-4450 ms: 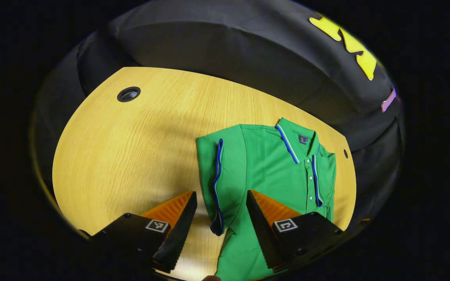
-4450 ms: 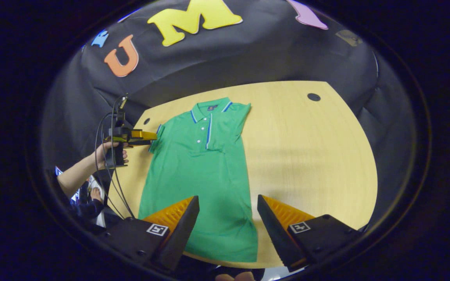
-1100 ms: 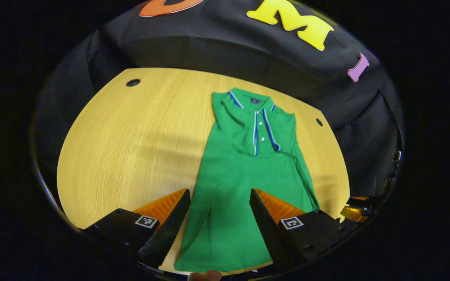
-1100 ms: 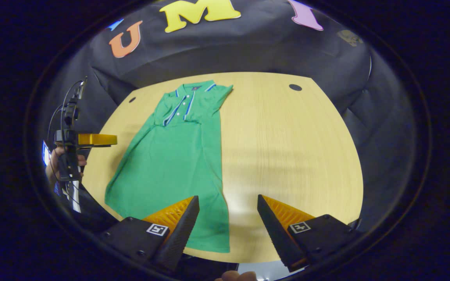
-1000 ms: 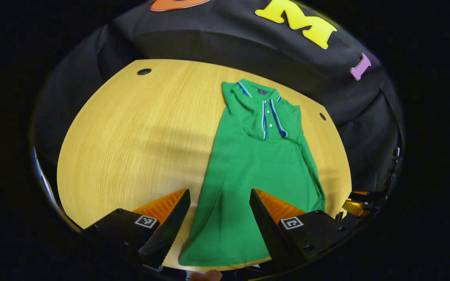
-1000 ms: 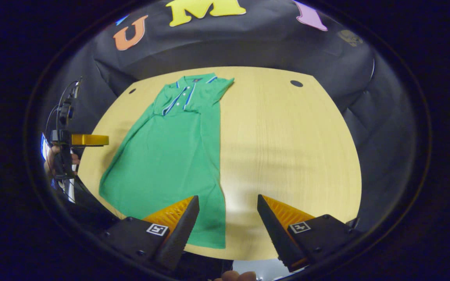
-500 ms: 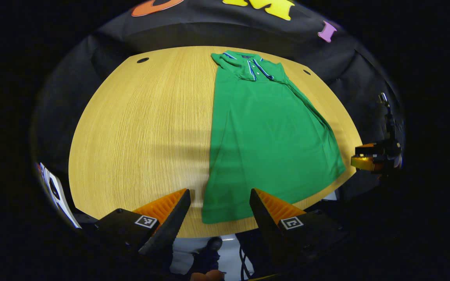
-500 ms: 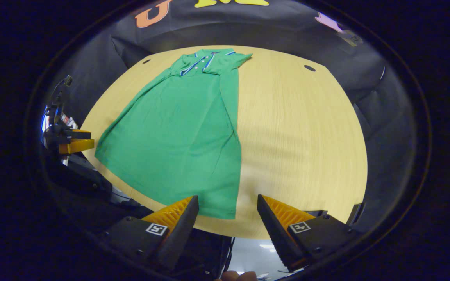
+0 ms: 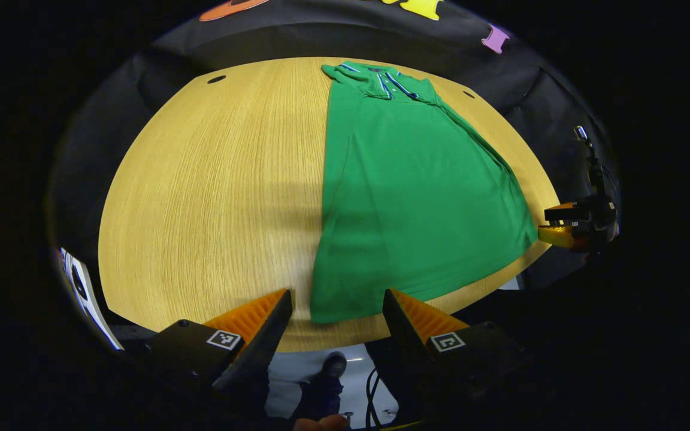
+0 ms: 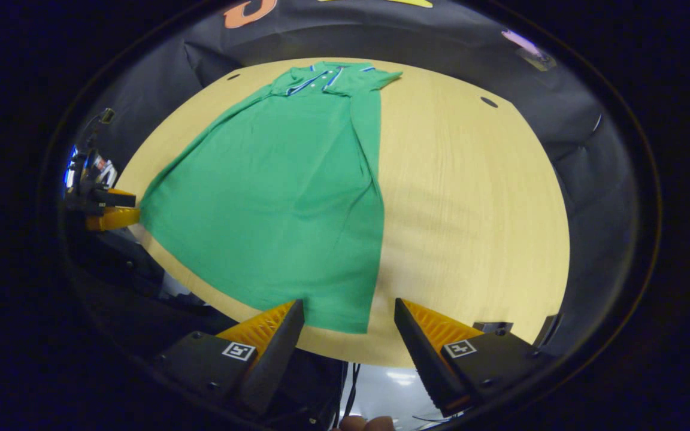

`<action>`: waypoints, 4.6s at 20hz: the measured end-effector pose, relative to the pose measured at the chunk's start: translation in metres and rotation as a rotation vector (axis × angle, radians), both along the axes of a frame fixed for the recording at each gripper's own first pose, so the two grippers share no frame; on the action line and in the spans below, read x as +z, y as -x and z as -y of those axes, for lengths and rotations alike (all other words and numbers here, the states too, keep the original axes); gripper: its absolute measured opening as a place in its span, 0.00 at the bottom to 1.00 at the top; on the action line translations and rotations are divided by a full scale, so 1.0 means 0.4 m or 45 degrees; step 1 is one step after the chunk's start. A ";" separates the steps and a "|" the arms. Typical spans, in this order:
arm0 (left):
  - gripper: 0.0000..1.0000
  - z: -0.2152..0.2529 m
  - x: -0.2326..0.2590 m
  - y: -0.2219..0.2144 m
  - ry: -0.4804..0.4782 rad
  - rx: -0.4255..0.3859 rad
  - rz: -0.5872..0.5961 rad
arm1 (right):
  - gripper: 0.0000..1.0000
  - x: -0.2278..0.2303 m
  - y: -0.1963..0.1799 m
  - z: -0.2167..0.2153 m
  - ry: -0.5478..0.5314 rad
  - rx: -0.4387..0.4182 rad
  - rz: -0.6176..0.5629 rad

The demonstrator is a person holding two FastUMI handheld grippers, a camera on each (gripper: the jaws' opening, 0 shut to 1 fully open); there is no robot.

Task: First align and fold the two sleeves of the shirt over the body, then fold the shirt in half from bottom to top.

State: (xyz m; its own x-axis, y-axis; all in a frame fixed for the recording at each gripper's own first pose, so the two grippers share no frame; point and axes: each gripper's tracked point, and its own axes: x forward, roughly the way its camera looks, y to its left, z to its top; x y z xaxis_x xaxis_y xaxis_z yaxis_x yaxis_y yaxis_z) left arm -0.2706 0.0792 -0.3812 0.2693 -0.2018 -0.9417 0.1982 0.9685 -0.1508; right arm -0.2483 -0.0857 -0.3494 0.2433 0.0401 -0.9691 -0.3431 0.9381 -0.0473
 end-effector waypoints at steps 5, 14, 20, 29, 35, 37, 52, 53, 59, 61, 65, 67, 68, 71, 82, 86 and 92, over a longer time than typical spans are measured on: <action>0.99 0.019 -0.020 0.014 0.001 -0.013 -0.027 | 0.98 -0.041 0.028 0.008 0.039 0.036 -0.032; 0.86 0.028 -0.050 -0.011 -0.137 -0.065 -0.030 | 0.52 -0.047 0.026 -0.039 0.028 0.166 -0.042; 0.09 0.070 -0.033 0.000 0.050 0.089 -0.123 | 0.02 -0.042 0.000 -0.028 -0.065 -0.061 -0.115; 0.05 0.071 0.081 -0.049 0.183 0.078 -0.022 | 0.02 0.069 -0.105 -0.042 -0.345 -0.357 -0.109; 0.05 0.087 0.152 -0.151 0.255 0.137 0.062 | 0.02 0.142 -0.195 -0.050 -0.448 -0.432 -0.057; 0.05 0.087 0.178 -0.193 0.266 0.138 0.093 | 0.02 0.164 -0.230 -0.049 -0.477 -0.456 -0.042; 0.05 0.094 0.374 -0.617 0.363 0.183 0.416 | 0.02 0.350 -0.616 -0.087 -0.588 -0.405 0.217; 0.05 0.097 0.380 -0.646 0.366 0.174 0.432 | 0.02 0.357 -0.646 -0.086 -0.595 -0.412 0.238; 0.05 0.103 0.397 -0.815 0.377 0.189 0.489 | 0.02 0.379 -0.819 -0.091 -0.634 -0.450 0.329; 0.05 0.108 0.402 -0.870 0.386 0.198 0.516 | 0.02 0.381 -0.882 -0.099 -0.635 -0.447 0.361; 0.05 0.121 0.386 -0.969 0.375 0.207 0.560 | 0.02 0.373 -0.987 -0.103 -0.619 -0.429 0.425; 0.05 0.131 0.367 -1.009 0.370 0.211 0.566 | 0.02 0.361 -1.033 -0.113 -0.616 -0.418 0.445; 0.05 0.130 0.358 -1.026 0.362 0.211 0.574 | 0.02 0.353 -1.052 -0.118 -0.618 -0.418 0.450; 0.05 0.126 0.333 -1.087 0.334 0.225 0.625 | 0.02 0.337 -1.129 -0.133 -0.648 -0.436 0.477; 0.05 0.100 0.111 -1.279 0.252 0.376 0.719 | 0.02 0.110 -1.292 -0.154 -0.544 -0.386 0.490; 0.07 0.097 0.031 -1.316 0.186 0.385 0.721 | 0.02 0.043 -1.334 -0.157 -0.494 -0.355 0.514; 0.37 0.075 -0.018 -1.310 0.072 0.378 0.682 | 0.16 0.022 -1.351 -0.129 -0.401 -0.359 0.572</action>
State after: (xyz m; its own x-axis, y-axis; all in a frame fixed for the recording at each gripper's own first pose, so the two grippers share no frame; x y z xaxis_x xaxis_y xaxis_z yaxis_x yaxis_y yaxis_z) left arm 0.2532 0.0492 -0.3885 0.7543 -0.0913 -0.6501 -0.0164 0.9873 -0.1577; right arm 0.2923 -0.0341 -0.3407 0.6681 0.1825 -0.7213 -0.0908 0.9822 0.1644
